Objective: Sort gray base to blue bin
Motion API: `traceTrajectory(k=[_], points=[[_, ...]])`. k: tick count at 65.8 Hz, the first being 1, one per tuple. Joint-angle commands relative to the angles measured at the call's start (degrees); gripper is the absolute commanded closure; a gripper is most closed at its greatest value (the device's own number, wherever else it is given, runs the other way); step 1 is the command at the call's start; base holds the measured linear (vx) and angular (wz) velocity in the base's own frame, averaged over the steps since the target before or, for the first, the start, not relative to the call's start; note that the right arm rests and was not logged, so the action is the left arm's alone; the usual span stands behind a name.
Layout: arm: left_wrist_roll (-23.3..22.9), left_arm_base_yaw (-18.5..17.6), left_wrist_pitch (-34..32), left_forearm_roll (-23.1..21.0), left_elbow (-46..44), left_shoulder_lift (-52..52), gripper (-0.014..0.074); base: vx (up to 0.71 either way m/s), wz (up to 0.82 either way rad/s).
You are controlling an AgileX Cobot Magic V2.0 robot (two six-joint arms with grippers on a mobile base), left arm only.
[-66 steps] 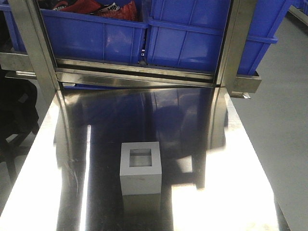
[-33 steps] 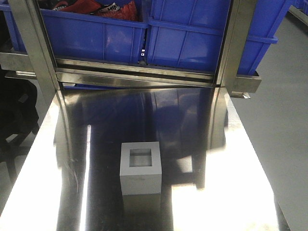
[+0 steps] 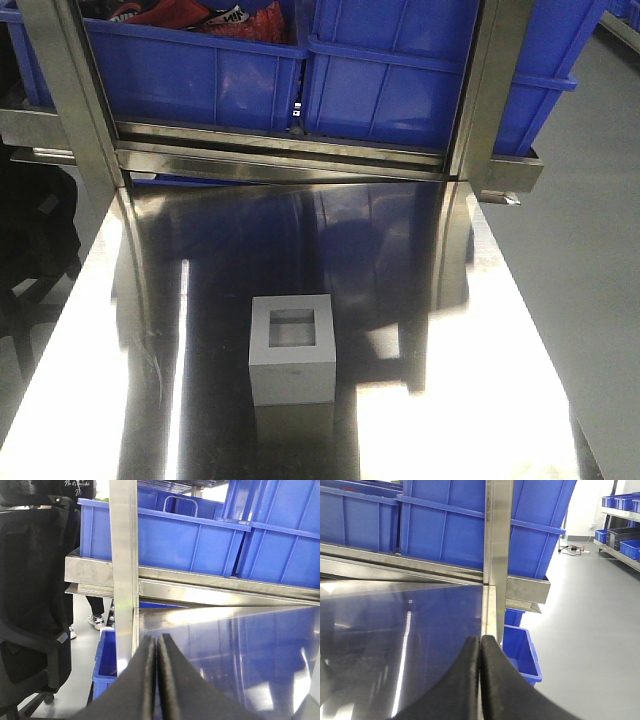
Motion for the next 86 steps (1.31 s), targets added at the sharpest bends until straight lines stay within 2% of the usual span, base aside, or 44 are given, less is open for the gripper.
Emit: traceTrajectory(k=[1, 19, 34, 42, 56, 63, 71, 86], points=[[-0.4, -0.4, -5.9, 0.0, 1.6, -0.8, 0.0602, 0.00, 0.00], [1.6, -0.4, -10.3, 0.0, -4.1, -0.3, 0.0602, 0.00, 0.00], [1.5, -0.4, -8.6, -0.6, -12.7, 8.2, 0.0602, 0.00, 0.00], [1.5, -0.4, -5.1, -0.7, -16.9, 14.6, 0.0602, 0.00, 0.00], [1.6, -0.4, 11.4, -0.7, -26.0, 27.1, 0.0602, 0.00, 0.00], [1.5, -0.4, 17.0, -0.7, -29.0, 31.7, 0.0602, 0.00, 0.00], [1.5, -0.4, 19.0, -0.7, -29.6, 34.8, 0.0602, 0.00, 0.00], [1.5, -0.4, 17.8, -0.7, -29.6, 35.9, 0.0601, 0.00, 0.00]])
